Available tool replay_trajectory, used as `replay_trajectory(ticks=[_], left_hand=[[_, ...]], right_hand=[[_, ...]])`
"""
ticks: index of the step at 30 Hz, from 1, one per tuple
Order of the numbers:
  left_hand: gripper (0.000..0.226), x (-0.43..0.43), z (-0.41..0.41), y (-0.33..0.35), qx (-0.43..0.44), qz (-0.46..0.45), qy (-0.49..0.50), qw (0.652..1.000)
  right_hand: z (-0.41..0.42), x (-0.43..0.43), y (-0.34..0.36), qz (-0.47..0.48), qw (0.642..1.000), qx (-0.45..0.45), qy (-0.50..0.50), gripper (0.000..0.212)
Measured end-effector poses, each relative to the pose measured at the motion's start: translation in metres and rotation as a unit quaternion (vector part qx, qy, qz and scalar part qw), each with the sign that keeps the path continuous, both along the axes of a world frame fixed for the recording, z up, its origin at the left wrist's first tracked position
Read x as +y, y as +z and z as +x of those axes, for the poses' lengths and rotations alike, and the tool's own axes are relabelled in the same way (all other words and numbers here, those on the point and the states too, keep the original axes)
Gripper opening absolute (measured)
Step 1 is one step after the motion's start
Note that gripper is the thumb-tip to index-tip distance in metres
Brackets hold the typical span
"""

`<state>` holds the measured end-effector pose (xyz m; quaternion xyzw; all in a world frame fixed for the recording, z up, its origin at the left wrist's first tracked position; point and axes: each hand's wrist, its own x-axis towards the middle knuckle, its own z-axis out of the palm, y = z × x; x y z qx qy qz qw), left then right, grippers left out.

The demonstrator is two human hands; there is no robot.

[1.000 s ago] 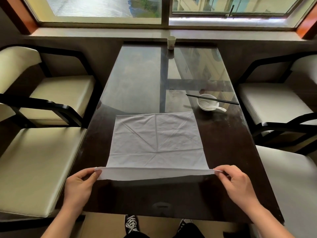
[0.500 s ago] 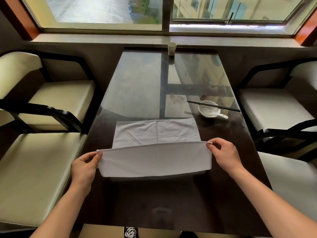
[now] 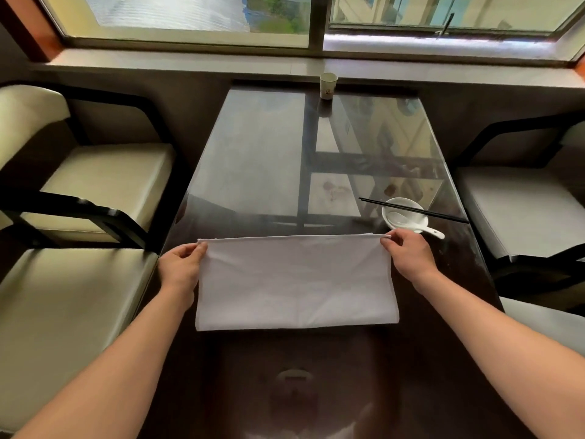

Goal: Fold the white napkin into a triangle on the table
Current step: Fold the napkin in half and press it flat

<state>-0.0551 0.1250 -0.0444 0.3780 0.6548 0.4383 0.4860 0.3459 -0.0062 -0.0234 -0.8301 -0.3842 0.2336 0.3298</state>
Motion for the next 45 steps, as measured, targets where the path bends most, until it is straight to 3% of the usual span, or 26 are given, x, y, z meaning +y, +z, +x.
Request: replay_trajectory(ticks=[15, 28, 37, 41, 45], left_hand=[[0.007, 0.054, 0.013, -0.055, 0.120, -0.067, -0.014, 0.990], [0.017, 0.054, 0.023, -0.052, 0.239, -0.060, 0.000, 0.969], [0.018, 0.049, 0.026, -0.043, 0.321, -0.063, -0.021, 0.945], [0.032, 0.023, 0.025, -0.040, 0.383, -0.019, -0.088, 0.919], [0.043, -0.026, 0.023, -0.040, 0.457, 0.121, -0.209, 0.856]], right_hand=[[0.014, 0.053, -0.054, -0.100, 0.993, -0.052, -0.030, 0.014], [0.010, 0.057, -0.061, -0.125, 0.987, -0.095, -0.030, 0.018], [0.008, 0.049, -0.065, -0.083, 0.993, -0.060, -0.059, 0.024], [0.001, 0.038, -0.060, -0.047, 0.995, -0.067, -0.053, 0.034], [-0.026, 0.008, -0.053, 0.003, 0.990, -0.142, 0.015, 0.034]])
